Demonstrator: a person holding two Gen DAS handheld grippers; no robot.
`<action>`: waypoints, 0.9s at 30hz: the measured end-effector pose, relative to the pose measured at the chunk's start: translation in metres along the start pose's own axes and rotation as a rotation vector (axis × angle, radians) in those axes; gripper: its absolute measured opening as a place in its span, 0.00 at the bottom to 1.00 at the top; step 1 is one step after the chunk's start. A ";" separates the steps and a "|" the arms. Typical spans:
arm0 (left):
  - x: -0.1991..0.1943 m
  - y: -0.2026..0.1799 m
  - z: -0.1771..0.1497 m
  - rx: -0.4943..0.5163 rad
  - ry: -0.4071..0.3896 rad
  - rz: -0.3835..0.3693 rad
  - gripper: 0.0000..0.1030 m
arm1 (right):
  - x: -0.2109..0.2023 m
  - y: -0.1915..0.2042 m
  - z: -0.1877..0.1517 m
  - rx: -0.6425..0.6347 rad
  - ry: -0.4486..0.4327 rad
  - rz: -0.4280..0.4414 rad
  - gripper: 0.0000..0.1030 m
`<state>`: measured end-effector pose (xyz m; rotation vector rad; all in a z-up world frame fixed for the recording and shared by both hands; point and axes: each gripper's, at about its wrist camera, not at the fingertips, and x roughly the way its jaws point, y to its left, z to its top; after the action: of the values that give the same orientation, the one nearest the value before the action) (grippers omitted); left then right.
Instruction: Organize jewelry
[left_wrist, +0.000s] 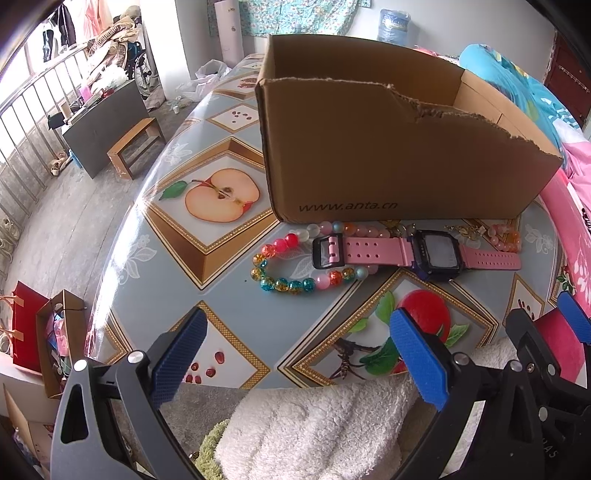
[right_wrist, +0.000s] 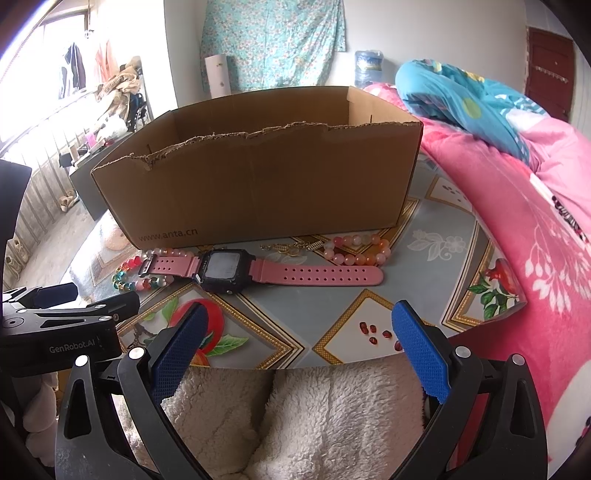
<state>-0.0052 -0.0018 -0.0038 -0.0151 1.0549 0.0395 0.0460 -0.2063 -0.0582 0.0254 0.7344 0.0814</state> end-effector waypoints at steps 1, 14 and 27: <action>0.000 0.000 0.000 0.000 0.000 0.000 0.94 | 0.000 0.000 0.000 0.000 -0.001 0.000 0.92; -0.001 0.000 0.000 0.000 0.000 0.001 0.94 | -0.002 0.000 0.001 0.001 -0.003 0.002 0.92; -0.003 0.000 0.000 0.000 -0.001 0.003 0.94 | -0.002 0.000 0.001 0.002 -0.004 0.003 0.92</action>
<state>-0.0067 -0.0018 -0.0017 -0.0130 1.0539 0.0425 0.0452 -0.2067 -0.0566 0.0288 0.7305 0.0835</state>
